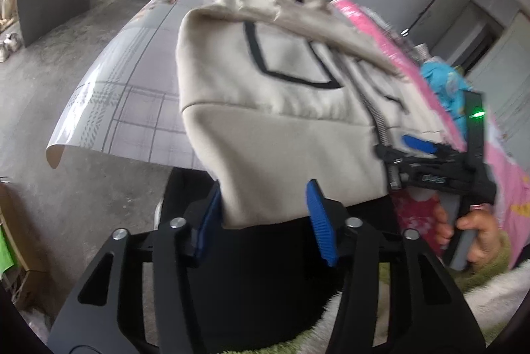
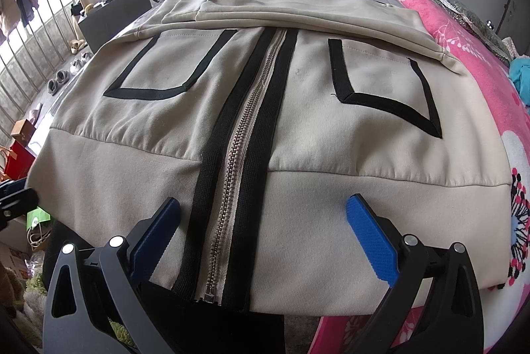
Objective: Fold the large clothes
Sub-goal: 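Close the left tool on the hem edge and lift it, then close the right tool on the other hem corner while the left tool holds its corner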
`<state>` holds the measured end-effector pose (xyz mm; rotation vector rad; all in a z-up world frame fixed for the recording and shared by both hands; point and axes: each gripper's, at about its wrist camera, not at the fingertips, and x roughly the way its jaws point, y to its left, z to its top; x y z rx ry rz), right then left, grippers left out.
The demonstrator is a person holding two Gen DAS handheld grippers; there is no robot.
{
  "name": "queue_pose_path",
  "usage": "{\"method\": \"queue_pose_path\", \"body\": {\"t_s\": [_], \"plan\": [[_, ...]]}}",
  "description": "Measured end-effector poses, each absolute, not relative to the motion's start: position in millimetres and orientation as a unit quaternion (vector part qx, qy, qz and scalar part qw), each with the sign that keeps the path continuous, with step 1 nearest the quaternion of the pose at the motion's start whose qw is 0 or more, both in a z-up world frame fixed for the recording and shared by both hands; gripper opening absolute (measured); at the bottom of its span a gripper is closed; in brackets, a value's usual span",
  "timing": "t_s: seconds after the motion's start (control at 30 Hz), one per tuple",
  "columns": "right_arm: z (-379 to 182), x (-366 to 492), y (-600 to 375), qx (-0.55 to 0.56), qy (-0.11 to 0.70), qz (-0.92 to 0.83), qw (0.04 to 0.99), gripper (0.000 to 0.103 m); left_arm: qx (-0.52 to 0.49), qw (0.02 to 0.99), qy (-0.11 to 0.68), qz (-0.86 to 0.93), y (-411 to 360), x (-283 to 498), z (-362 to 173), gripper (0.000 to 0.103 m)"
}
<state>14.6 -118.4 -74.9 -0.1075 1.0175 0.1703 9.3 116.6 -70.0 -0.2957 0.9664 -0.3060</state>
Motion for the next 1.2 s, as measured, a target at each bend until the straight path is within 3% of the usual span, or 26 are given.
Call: {"method": "queue_pose_path", "body": {"t_s": [0.1, 0.17, 0.27, 0.6, 1.2], "plan": [[-75, 15, -118, -0.051, 0.486, 0.081, 0.869, 0.097, -0.141, 0.861, 0.472, -0.126, 118, 14, -74, 0.032], [-75, 15, -118, -0.051, 0.486, 0.081, 0.869, 0.097, -0.135, 0.864, 0.471, -0.113, 119, 14, -72, 0.017], [-75, 15, -118, -0.052, 0.485, 0.082, 0.869, 0.097, -0.116, 0.869, 0.469, -0.102, 118, 12, -65, 0.010], [-74, 13, -119, -0.054, 0.486, 0.084, 0.868, 0.097, 0.008, 0.877, 0.478, -0.049, 84, 11, -47, 0.008], [-37, -49, -275, 0.066, 0.462, -0.049, 0.883, 0.097, 0.039, 0.875, 0.481, -0.038, 77, 11, -52, 0.008]]}}
